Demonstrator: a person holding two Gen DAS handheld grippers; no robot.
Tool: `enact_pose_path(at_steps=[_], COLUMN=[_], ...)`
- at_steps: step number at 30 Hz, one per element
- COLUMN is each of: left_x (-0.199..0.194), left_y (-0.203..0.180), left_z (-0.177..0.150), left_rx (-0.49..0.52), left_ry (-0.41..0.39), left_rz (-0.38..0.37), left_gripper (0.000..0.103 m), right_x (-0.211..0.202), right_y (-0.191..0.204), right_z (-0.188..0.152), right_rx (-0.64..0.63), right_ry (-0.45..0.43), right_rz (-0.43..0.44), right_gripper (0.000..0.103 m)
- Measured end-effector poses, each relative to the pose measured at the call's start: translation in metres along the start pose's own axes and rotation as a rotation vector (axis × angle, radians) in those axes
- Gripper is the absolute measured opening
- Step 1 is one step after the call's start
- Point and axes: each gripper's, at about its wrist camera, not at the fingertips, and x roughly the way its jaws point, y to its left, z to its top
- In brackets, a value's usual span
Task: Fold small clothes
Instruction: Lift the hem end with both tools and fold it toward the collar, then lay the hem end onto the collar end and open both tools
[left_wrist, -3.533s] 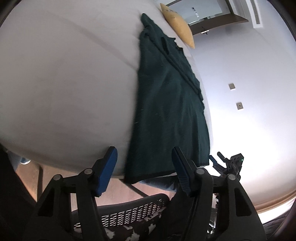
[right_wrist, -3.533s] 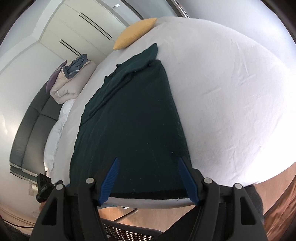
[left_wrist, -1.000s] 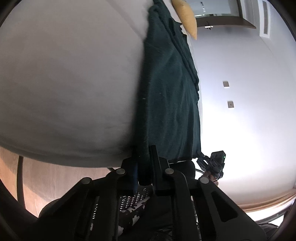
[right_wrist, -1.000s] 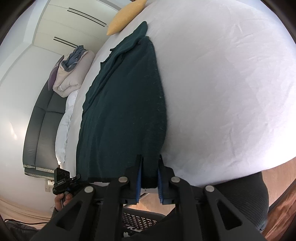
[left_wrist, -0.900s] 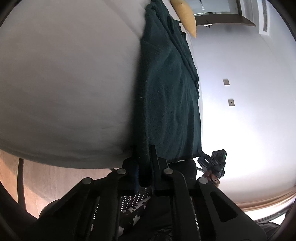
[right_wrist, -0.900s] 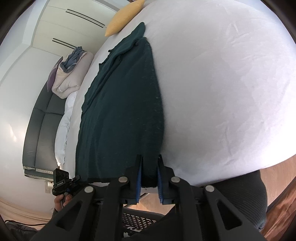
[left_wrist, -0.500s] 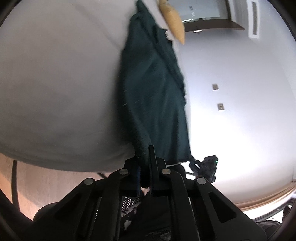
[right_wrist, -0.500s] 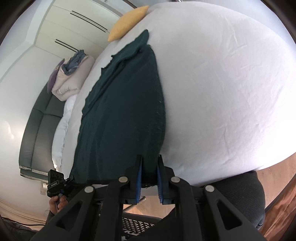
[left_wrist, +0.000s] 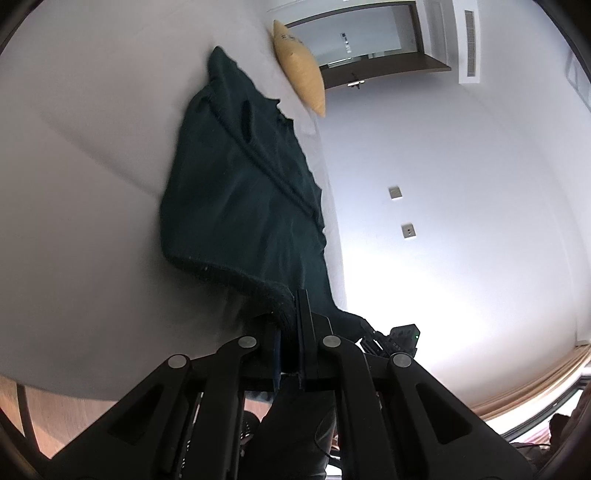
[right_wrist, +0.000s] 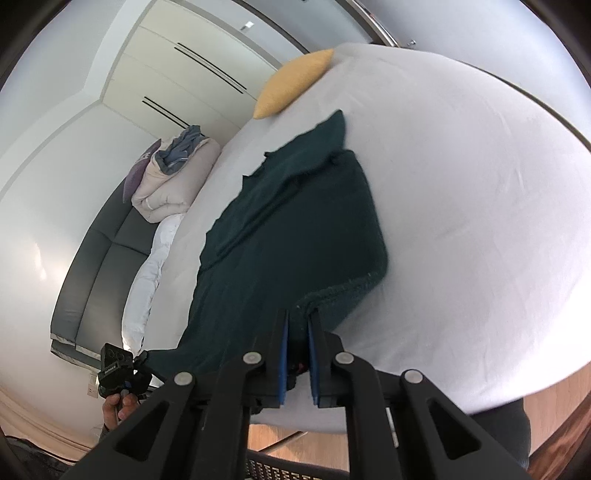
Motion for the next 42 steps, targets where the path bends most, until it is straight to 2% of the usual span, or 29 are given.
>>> enact_pose_path(at_steps=[8,13,18,30,42], left_x=[0.007,0.015,0.032,0.073,0.122], left_y=[-0.013,-0.026,-0.035,-0.035,-0.021], left_z=[0.031,0.064,0.106,0.205,0.295], left_rx=[0.0,0.021,0.03,-0.016,-0.047], left_ry=[-0.031,-0.055,-0.071,-0.1,-0.123], left_rz=[-0.029,-0.035,-0.037,-0.042,0.012], left_gripper=[0.005,0.005,0.005,0.005,0.005], right_x=[0.002,0.011,0.033,0.093,0.158], right_y=[0.012,0.024,0.034,0.036,0.027], right_z=[0.029,0.057,0.09,0.162,0.218], right_rx=[-0.018,-0.044,-0.054,-0.043,-0.068], right_ry=[-0.039,-0.06,-0.072,-0.082,-0.064], right_rz=[-0.005,-0.001,-0.01,-0.065,-0.165], right_gripper=[0.01,0.01,0.01,0.01,0.01])
